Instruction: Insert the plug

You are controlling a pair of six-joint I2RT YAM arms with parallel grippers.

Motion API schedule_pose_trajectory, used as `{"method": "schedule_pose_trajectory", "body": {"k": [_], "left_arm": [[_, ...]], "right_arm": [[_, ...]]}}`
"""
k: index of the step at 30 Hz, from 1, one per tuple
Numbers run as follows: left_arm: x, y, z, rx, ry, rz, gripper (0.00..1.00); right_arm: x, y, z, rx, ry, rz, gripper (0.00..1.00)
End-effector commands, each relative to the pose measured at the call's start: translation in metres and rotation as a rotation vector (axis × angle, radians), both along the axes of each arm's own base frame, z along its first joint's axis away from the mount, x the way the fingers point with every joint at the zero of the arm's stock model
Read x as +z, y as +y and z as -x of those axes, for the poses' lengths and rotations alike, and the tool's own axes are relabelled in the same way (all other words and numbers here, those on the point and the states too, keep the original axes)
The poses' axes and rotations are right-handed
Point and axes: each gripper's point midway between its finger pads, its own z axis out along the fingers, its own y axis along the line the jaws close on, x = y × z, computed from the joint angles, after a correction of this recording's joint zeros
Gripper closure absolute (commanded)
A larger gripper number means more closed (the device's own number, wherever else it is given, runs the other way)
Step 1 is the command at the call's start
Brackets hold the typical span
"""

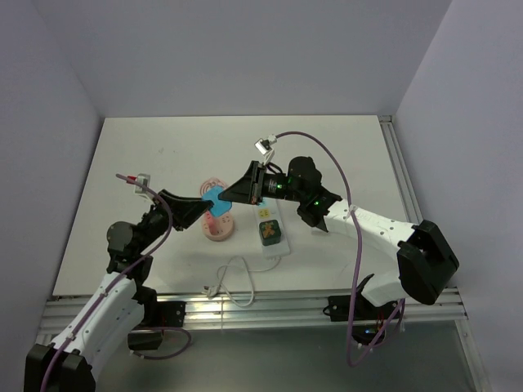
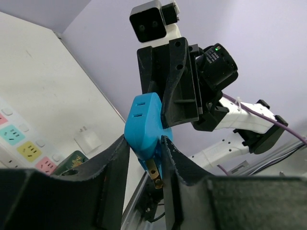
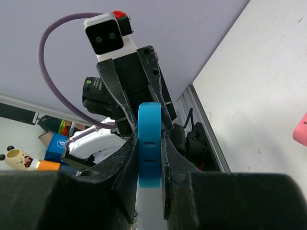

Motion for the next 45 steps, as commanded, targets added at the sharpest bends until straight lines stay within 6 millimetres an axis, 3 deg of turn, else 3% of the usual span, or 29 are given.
{"method": "schedule_pose_trajectory", "body": {"k": [1,5,11,25,27,34,38,45], "left_arm": [[0.025,-0.001,0.012,-0.049,-0.102,0.029,0.67],[0.025,-0.001,0.016,-0.066,-0.110,0.041,0.69],[0.026,-0.001,0.023,-0.077,-0.136,0.045,0.99],[0.027,0.000,0.021,-0.060,-0.145,0.026,0.99],[0.026,0.000,0.020,-0.056,-0.140,0.023,1.00],[0.022,0.001,0.016,-0.038,-0.131,0.008,1.00],[0.022,0.000,0.015,-0.036,-0.131,0.004,1.00],[0.020,0.001,0.010,-0.023,-0.110,0.003,1.00]], "right_arm": [[0.010,-0.002,0.004,0.021,-0.048,-0.039,1.00],[0.011,0.000,0.004,0.025,-0.042,-0.050,1.00],[0.017,0.003,0.006,0.058,-0.019,-0.110,1.00],[0.010,0.008,0.006,0.085,0.004,-0.119,1.00],[0.010,0.009,0.006,0.081,0.000,-0.107,0.94],[0.007,0.007,0.008,0.080,0.001,-0.103,0.58],[0.008,0.007,0.008,0.077,-0.008,-0.095,0.49],[0.007,0.009,0.011,0.094,-0.011,-0.095,0.65]]}}
